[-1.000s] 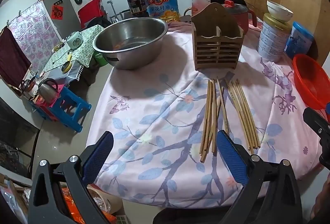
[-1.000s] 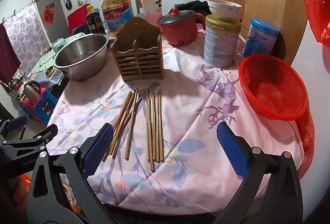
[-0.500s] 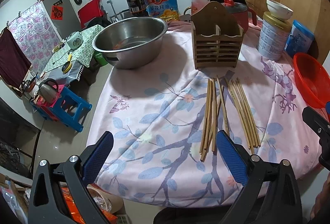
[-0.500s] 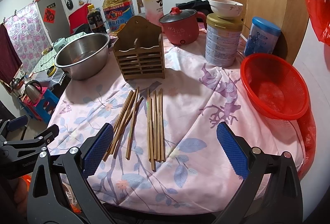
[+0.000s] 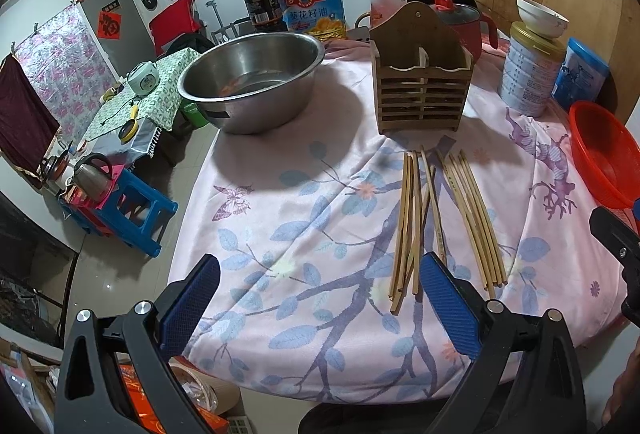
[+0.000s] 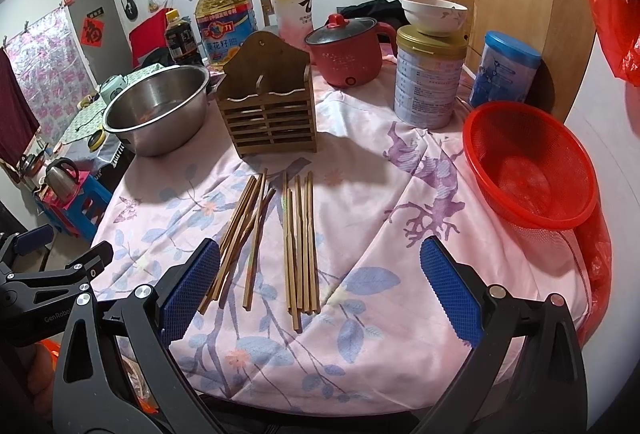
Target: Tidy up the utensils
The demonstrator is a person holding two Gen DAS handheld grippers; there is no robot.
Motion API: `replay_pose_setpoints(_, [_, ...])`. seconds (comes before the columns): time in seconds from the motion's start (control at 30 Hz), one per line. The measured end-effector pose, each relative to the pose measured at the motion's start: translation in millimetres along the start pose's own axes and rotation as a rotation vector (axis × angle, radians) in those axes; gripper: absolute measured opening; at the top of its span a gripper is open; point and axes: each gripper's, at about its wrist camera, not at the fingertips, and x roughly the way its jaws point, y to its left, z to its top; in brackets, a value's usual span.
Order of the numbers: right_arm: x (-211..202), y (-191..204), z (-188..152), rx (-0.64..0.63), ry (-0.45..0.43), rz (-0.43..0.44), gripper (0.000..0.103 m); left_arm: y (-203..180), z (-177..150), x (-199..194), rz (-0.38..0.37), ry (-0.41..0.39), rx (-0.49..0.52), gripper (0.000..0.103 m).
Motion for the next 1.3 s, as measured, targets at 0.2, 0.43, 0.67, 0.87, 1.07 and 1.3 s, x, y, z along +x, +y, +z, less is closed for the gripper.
replay_pose_setpoints(0.2, [2,-1,0,0.003,0.004,0.0,0.097,3,0,0,0.001,0.004,-0.003,0.098])
replay_pose_setpoints(0.43, [5,-3,-2,0.021,0.019,-0.004,0.097,4,-5,16,-0.076,0.029,-0.055,0.098])
replay_pose_setpoints(0.67, [13,-13,-6,0.054,0.035,-0.008,0.097,22,-7,37,-0.133,0.069,-0.146,0.098])
replay_pose_setpoints(0.87, [33,-43,-28,0.092,0.082,-0.09,0.097,24,-28,86,-0.063,0.164,-0.101,0.097])
replay_pose_setpoints(1.07, [48,-48,-56,0.117,0.178,-0.098,0.097,0,-49,115,-0.098,0.158,0.022,0.097])
replay_pose_setpoints(1.3, [47,-45,-66,0.104,0.205,-0.119,0.097,-19,-47,134,-0.188,0.126,0.077,0.097])
